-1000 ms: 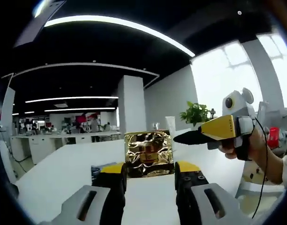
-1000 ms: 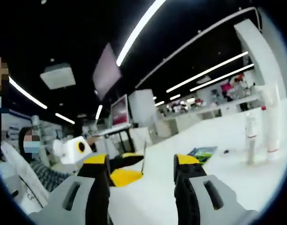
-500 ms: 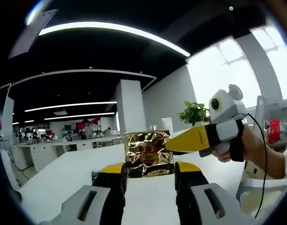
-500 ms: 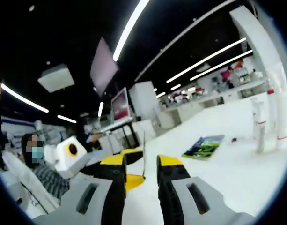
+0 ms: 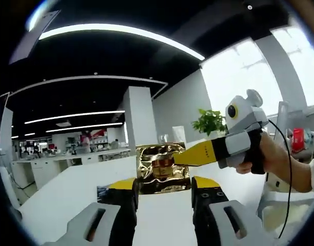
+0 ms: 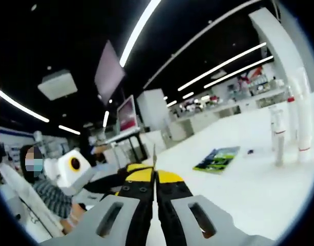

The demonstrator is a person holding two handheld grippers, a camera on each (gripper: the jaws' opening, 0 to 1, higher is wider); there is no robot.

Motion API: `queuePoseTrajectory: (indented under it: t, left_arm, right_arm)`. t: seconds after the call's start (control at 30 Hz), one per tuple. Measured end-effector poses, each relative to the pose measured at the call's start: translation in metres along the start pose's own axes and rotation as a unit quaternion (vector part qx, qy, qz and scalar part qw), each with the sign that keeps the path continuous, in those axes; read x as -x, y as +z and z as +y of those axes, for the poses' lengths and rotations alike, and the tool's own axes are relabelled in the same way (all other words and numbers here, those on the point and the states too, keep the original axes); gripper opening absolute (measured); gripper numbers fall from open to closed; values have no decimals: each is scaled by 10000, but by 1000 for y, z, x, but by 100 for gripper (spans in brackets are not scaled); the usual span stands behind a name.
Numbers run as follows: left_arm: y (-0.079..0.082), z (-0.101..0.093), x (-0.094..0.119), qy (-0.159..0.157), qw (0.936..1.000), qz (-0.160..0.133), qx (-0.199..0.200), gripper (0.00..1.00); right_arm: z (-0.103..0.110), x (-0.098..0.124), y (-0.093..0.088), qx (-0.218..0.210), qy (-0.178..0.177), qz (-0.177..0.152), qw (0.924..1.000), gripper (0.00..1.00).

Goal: Arrange the skincare products in the storage area until every visible bottle or jar stands upright without overlapping.

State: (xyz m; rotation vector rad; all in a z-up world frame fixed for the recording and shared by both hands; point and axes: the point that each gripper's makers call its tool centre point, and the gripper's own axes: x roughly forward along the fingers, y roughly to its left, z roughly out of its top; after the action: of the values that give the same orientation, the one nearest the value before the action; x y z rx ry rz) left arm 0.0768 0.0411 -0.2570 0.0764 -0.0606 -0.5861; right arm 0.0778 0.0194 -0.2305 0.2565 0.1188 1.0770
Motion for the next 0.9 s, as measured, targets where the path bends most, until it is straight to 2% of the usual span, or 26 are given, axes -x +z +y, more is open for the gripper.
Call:
queuePoseTrajectory:
  t: [0.07,0.17,0.2,0.27,0.37,0.5,0.57,0.67,0.77,0.8,0.9]
  left_arm:
    - [-3,0,0,-122,9997,-7,205,42]
    - [-4,-2,2,-406,9967,-94,692,46]
    - [-5,-1,2,-411,9962,-102,761,48]
    - [-5,0,6,-598,9928,-182,1022,49]
    - [-11,-5,13,-1012,9853,-60,1377,49]
    - [-18,-3,17,-1006,9883,72,1145,48]
    - [-22,-7,18,-1113,9878,153,1078,43]
    - [-26,-23,22,-1662,9785,304,1187,31]
    - [-25,-30,24,-1888,9732,344,1265,30]
    - [-26,-33,25,-2004,9694,381,1364,29]
    - [-26,-36,26,-2134,9653,413,1447,23]
  right_arm:
    - [-4,3,3,90,-112,-121,9998,0]
    - [-2,9,2,9,35,-137,9999,0]
    - [-1,10,1,-11,53,-141,9999,0]
    - [-1,15,-3,-39,75,-129,9999,0]
    - [0,23,-9,16,121,-103,9999,0]
    - [2,32,-16,155,193,-83,9997,0]
    - [3,35,-18,191,211,-90,9996,0]
    - [9,40,-23,261,376,-18,9990,0]
    - [13,43,-26,481,452,20,9978,0]
    - [15,45,-29,572,493,70,9971,0]
    - [17,47,-32,700,540,107,9960,0]
